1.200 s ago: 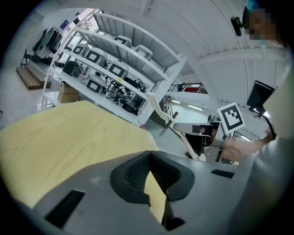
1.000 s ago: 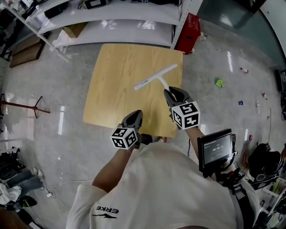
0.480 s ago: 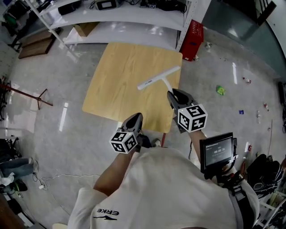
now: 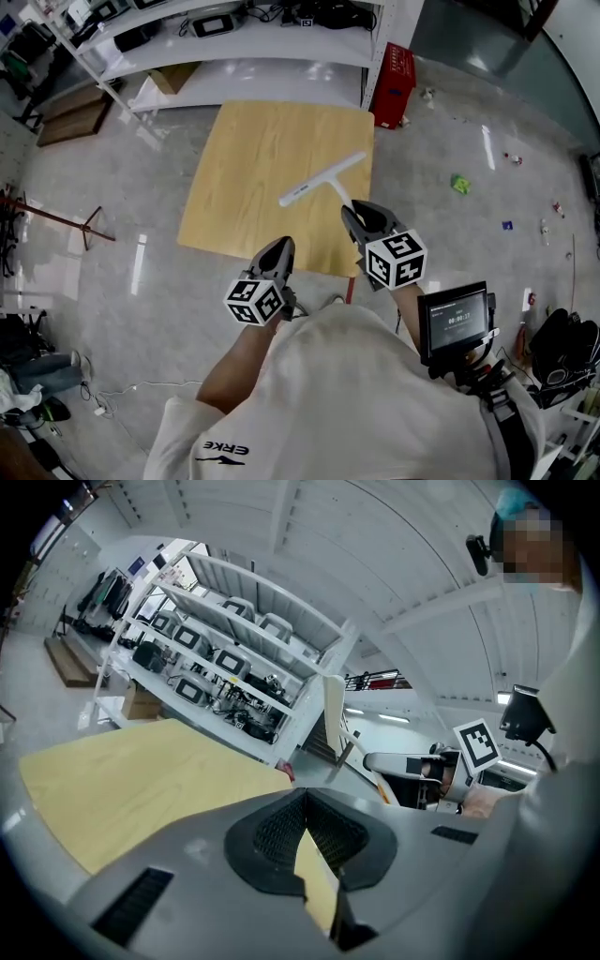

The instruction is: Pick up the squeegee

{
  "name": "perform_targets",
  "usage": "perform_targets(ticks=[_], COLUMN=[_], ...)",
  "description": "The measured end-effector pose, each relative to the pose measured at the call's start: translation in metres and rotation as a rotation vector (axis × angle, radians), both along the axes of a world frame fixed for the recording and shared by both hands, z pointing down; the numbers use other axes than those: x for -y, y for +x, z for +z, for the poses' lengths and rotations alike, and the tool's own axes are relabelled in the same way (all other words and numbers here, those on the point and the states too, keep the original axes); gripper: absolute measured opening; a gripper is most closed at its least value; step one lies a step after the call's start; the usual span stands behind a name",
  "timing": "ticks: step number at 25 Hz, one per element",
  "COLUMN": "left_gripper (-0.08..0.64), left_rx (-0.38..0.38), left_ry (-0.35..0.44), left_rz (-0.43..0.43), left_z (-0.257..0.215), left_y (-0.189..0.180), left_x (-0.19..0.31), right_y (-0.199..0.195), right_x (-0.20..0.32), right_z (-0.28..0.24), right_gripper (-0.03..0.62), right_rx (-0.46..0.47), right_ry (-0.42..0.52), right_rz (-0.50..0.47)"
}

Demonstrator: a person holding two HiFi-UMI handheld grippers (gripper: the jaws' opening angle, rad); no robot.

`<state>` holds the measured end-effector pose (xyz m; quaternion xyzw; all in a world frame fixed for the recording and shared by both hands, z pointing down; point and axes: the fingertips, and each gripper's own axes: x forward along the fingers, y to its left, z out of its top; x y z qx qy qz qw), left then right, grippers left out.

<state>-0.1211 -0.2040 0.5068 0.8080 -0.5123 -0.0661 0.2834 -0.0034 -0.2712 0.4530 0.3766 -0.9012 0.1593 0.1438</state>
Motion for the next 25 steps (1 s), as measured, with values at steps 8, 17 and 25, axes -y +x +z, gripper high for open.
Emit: perform_targets(ticks=[8,17,25], left_gripper=[0.005,0.005,0.005], left_rx=[0.004,0.007,0.018], left_ry=[0.013,0.018,0.016], left_rz=[0.039,0.054,0.058], left_z=[-0.009,-0.009,-0.008], left_y=[-0.003,0.001,0.001], left_x=[-0.003,-0.011,-0.013], right_y=[-0.002,0.004,0.003], right_x=[-0.014,-0.026,-0.027], right_z=[-0.004,-0.001,0.003], right_gripper=[0.084,0.084,0.084], right_rx=[0.021,0.028,0.041], right_ry=[-0.003,-0.005,-0.012], right_rz=[0.035,0.051,0.052])
